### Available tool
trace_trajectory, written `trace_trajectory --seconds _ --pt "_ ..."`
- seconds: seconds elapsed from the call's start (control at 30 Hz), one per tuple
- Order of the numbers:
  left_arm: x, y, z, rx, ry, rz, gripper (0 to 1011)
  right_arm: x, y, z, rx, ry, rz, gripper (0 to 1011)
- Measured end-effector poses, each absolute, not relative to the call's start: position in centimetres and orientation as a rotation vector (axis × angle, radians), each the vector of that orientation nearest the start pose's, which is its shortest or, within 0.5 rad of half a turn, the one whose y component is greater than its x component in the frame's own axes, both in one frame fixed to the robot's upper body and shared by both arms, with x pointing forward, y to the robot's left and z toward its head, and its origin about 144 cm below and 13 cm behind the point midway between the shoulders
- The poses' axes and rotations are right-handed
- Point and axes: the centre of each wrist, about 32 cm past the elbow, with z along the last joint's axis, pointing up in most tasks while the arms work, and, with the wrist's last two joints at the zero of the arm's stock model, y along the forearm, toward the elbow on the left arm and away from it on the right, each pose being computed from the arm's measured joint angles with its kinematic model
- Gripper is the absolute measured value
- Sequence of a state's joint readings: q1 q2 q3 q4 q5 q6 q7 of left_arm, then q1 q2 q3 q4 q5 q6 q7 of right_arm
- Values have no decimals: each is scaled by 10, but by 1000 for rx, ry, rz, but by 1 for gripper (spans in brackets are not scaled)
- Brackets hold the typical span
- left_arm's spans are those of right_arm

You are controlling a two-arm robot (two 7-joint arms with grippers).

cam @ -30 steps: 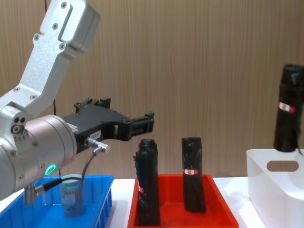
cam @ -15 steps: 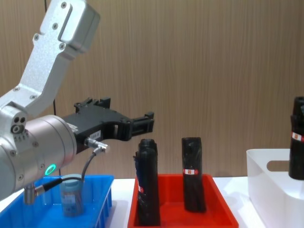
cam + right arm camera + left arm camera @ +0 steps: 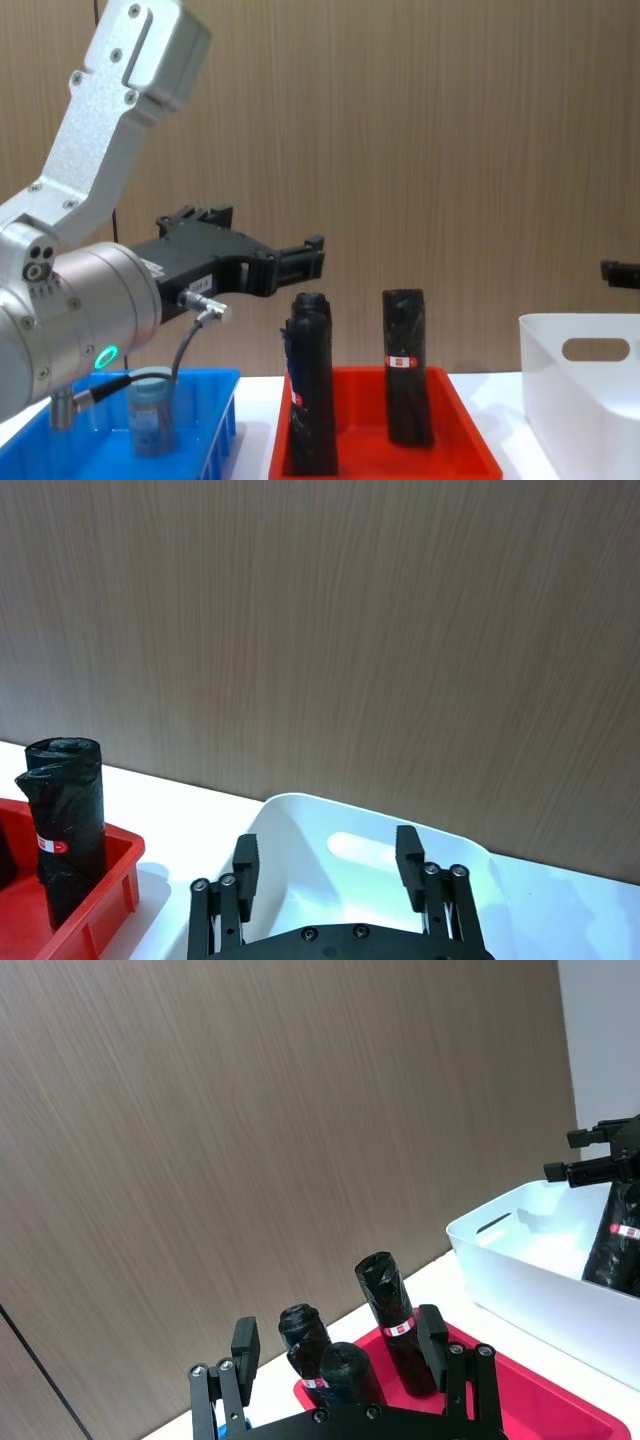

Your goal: Pick the cotton swabs from the blue box and place them into the white box.

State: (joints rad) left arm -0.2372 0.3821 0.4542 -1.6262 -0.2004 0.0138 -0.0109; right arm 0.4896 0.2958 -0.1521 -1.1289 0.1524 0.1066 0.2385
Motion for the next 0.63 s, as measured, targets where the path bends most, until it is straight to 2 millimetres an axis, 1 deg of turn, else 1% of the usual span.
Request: trace_trajectory --seconds 0.03,0.13,0.17,0.2,0.63 --pt "492 198 1204 61 -268 1124 1004 589 -311 1198 -206 -49 -1333 886" --pt "492 198 1204 61 -268 1124 1004 588 -311 1198 -206 -48 -1333 935" --pt "492 198 1204 61 -268 1124 1004 588 -311 1198 -205 -47 -1333 981" --pt "492 198 1204 61 -268 1124 1004 588 -311 1197 -204 -46 -1333 996" --pt "492 198 1204 61 -268 1124 1004 587 -310 1197 -200 -44 -1333 1001"
